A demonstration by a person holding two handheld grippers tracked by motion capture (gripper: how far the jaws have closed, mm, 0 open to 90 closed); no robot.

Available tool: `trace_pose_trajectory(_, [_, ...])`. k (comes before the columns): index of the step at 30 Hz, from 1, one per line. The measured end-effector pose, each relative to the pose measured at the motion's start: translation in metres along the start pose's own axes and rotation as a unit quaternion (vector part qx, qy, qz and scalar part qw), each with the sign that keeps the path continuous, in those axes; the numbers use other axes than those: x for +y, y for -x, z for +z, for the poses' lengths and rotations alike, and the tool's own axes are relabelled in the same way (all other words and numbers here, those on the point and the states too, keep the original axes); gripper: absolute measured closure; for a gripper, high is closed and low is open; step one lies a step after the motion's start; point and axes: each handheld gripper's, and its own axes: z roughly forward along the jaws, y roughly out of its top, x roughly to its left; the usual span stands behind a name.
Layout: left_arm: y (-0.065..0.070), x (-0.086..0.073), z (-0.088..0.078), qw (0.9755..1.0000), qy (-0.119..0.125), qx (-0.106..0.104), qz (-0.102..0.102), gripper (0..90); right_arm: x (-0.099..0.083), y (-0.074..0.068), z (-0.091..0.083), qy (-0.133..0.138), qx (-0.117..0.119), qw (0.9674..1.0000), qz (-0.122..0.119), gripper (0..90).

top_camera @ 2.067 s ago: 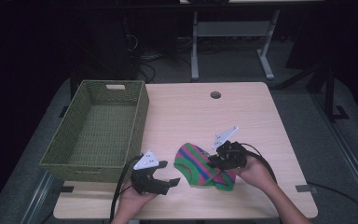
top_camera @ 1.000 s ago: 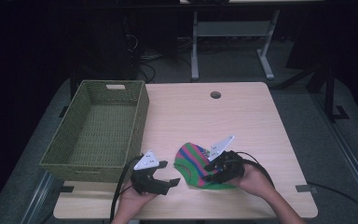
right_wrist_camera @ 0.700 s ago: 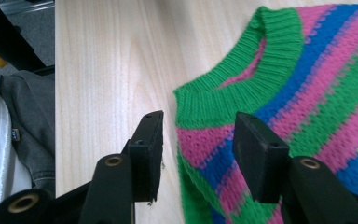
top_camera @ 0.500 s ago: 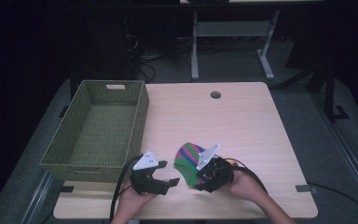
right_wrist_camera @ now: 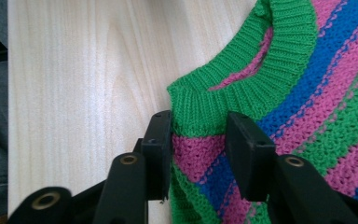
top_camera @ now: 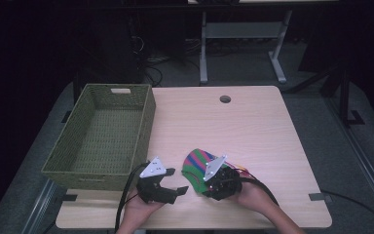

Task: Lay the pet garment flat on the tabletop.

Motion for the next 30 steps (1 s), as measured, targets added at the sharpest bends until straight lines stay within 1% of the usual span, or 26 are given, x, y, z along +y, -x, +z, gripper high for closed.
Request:
trace_pose_trajectory(4, [-0.001, 0.0, -0.001, 1.0, 0.001, 0.0, 0.0, 19.6, 0.0, 0.0, 0.0, 0.001, -0.007, 1.0, 0.001, 66.4])
trace_pose_trajectory(6, [0.0, 0.0, -0.001, 1.0, 0.0, 0.0, -0.001, 19.6, -0.001, 0.0, 0.0, 0.003, -0.007, 1.0, 0.005, 67.8])
trace_pose_trajectory(11, [0.0, 0.0, -0.001, 1.0, 0.0, 0.0, 0.0, 19.6, -0.002, 0.004, -0.001, 0.006, 0.003, 0.9998, 0.017, 72.0])
trace_pose_trajectory(15, [-0.001, 0.0, -0.001, 1.0, 0.0, 0.0, -0.002, 19.6, -0.002, 0.006, -0.002, 0.008, 0.01, 0.9997, 0.02, 76.2])
trace_pose_trajectory(18, [-0.001, 0.0, 0.0, 1.0, -0.001, 0.0, 0.0, 19.7, -0.002, 0.006, -0.003, 0.007, 0.011, 0.9998, 0.017, 79.5])
trace_pose_trajectory(24, [-0.001, 0.0, -0.001, 1.0, 0.0, 0.0, -0.003, 19.7, -0.001, 0.007, -0.007, 0.011, 0.016, 0.9996, 0.018, 81.9])
trace_pose_trajectory(30, [-0.001, 0.0, -0.001, 1.0, 0.0, 0.0, -0.002, 19.7, 0.0, 0.009, -0.014, 0.025, 0.014, 0.9994, 0.02, 82.9])
